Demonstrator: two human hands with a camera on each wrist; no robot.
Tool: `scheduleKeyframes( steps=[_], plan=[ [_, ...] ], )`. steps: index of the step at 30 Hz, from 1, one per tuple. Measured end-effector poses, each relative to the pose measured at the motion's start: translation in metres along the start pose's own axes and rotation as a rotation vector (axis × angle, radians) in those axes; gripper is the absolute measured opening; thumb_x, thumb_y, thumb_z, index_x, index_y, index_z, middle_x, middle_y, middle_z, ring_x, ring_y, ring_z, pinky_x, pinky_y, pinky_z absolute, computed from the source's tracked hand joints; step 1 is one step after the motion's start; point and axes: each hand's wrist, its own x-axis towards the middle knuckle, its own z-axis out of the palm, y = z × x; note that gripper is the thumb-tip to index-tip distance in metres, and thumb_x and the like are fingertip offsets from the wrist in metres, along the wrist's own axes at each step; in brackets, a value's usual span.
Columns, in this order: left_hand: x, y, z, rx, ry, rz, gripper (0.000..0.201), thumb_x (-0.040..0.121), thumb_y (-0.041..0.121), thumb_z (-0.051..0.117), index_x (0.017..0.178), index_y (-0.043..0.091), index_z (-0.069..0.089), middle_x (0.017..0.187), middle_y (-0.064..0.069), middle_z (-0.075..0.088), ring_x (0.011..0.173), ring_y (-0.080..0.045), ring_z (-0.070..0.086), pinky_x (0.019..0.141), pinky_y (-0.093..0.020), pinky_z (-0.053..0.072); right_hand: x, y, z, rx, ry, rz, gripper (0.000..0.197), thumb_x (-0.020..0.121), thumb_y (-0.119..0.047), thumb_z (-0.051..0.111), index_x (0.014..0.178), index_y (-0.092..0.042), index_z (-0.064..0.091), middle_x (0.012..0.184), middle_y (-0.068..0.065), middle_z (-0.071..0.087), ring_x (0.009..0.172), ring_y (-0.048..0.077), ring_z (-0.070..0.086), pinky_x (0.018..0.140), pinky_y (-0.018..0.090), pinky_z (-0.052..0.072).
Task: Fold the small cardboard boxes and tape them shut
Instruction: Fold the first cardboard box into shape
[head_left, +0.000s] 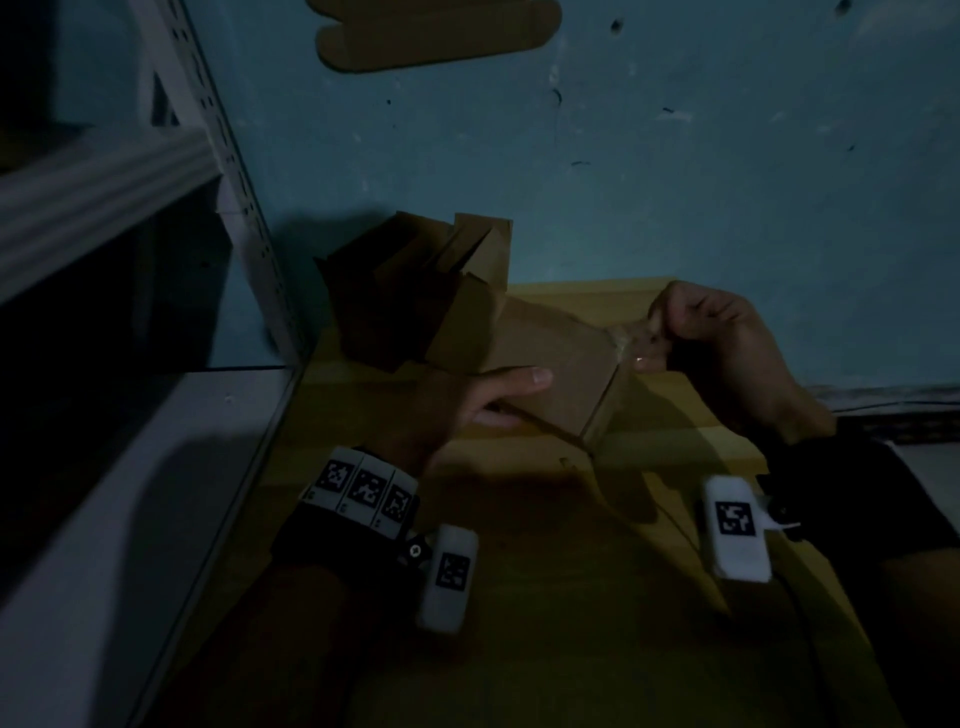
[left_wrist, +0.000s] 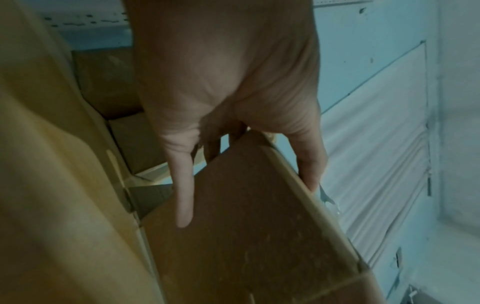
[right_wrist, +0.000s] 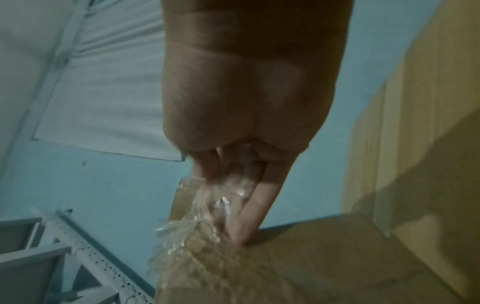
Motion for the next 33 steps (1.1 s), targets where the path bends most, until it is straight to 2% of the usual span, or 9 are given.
scheduleKeyframes(
  steps=[3, 6, 10, 13, 18, 21, 25, 29, 33],
  plan=[
    [-0.001, -0.002, 0.002, 0.048, -0.015, -0.01, 0.027, 0.086, 0.031, 0.069, 0.106, 0.027, 0.052, 0.098, 0.003, 0.061, 0.078, -0.01, 0.059, 0.044, -0.023, 0.05, 0.001, -0.005, -0.005, -0.035, -0.019, 0.036, 0.056, 0.1, -0.047, 0.034, 0.084, 0.001, 0.059, 0.071, 0.005, 0.069, 0.068, 0.016, 0.07, 0.062, 0.027, 0.057],
    [-0.001, -0.003, 0.005, 0.155, -0.049, 0.003, 0.028, 0.087, 0.037, 0.063, 0.113, 0.03, 0.055, 0.133, 0.002, 0.056, 0.098, -0.007, 0.055, 0.066, -0.017, 0.043, 0.001, -0.003, -0.004, -0.182, -0.093, -0.03, 0.051, 0.087, -0.062, 0.061, 0.091, -0.011, 0.068, 0.094, 0.008, 0.073, 0.085, 0.017, 0.07, 0.066, 0.026, 0.056],
    [-0.004, -0.003, 0.005, 0.207, -0.108, 0.042, 0.019, 0.087, 0.034, 0.063, 0.106, 0.033, 0.06, 0.111, 0.02, 0.059, 0.09, 0.004, 0.054, 0.058, -0.005, 0.046, 0.003, -0.001, 0.001, -0.289, -0.186, -0.057, 0.04, 0.062, -0.025, 0.09, 0.096, -0.013, 0.072, 0.104, 0.006, 0.076, 0.097, 0.023, 0.071, 0.077, 0.03, 0.058],
    [-0.005, -0.005, 0.004, 0.216, -0.123, 0.051, 0.014, 0.086, 0.031, 0.064, 0.099, 0.034, 0.061, 0.111, 0.015, 0.058, 0.104, -0.005, 0.054, 0.07, -0.008, 0.045, 0.003, -0.002, -0.001, -0.23, -0.217, -0.078, 0.048, 0.053, -0.037, 0.096, 0.092, -0.018, 0.075, 0.106, 0.008, 0.076, 0.1, 0.024, 0.072, 0.08, 0.03, 0.059],
    [-0.007, -0.01, 0.003, 0.105, -0.104, 0.084, 0.032, 0.069, 0.032, 0.08, 0.096, 0.027, 0.064, 0.111, 0.01, 0.067, 0.084, -0.003, 0.067, 0.079, -0.019, 0.052, 0.003, -0.001, -0.003, -0.139, -0.191, -0.095, 0.035, 0.061, -0.039, 0.093, 0.073, -0.014, 0.071, 0.09, 0.01, 0.076, 0.097, 0.027, 0.072, 0.082, 0.031, 0.057],
    [-0.011, -0.008, 0.008, 0.333, -0.012, 0.077, 0.034, 0.079, 0.035, 0.075, 0.102, 0.03, 0.051, 0.088, 0.016, 0.049, 0.073, 0.001, 0.043, 0.088, -0.023, 0.031, 0.003, 0.0, -0.005, -0.182, -0.159, -0.096, 0.034, 0.068, -0.042, 0.089, 0.07, -0.016, 0.068, 0.082, 0.026, 0.065, 0.09, 0.038, 0.062, 0.08, 0.043, 0.05],
    [-0.01, -0.005, 0.01, 0.334, -0.017, 0.036, 0.052, 0.077, 0.046, 0.074, 0.12, 0.024, 0.055, 0.119, 0.006, 0.059, 0.118, -0.013, 0.052, 0.096, -0.031, 0.032, 0.002, -0.002, 0.0, -0.161, -0.137, -0.114, 0.026, 0.082, -0.024, 0.077, 0.071, -0.005, 0.061, 0.068, 0.008, 0.065, 0.076, 0.021, 0.064, 0.073, 0.03, 0.051],
    [-0.007, -0.006, 0.007, 0.239, -0.037, 0.075, 0.006, 0.087, 0.031, 0.069, 0.085, 0.031, 0.063, 0.082, 0.023, 0.063, 0.084, 0.002, 0.056, 0.073, -0.019, 0.04, 0.003, -0.002, 0.002, -0.199, -0.164, -0.137, 0.028, 0.087, -0.004, 0.063, 0.064, -0.02, 0.065, 0.064, -0.005, 0.062, 0.064, 0.009, 0.059, 0.065, 0.022, 0.05],
    [-0.008, -0.007, 0.005, 0.24, -0.059, 0.1, 0.015, 0.089, 0.029, 0.068, 0.075, 0.033, 0.064, 0.066, 0.028, 0.065, 0.086, 0.002, 0.057, 0.082, -0.024, 0.041, 0.005, 0.002, 0.001, -0.231, -0.144, -0.139, 0.053, 0.09, 0.016, 0.052, 0.063, -0.028, 0.063, 0.063, -0.009, 0.059, 0.061, 0.005, 0.051, 0.061, 0.017, 0.043]
  ],
)
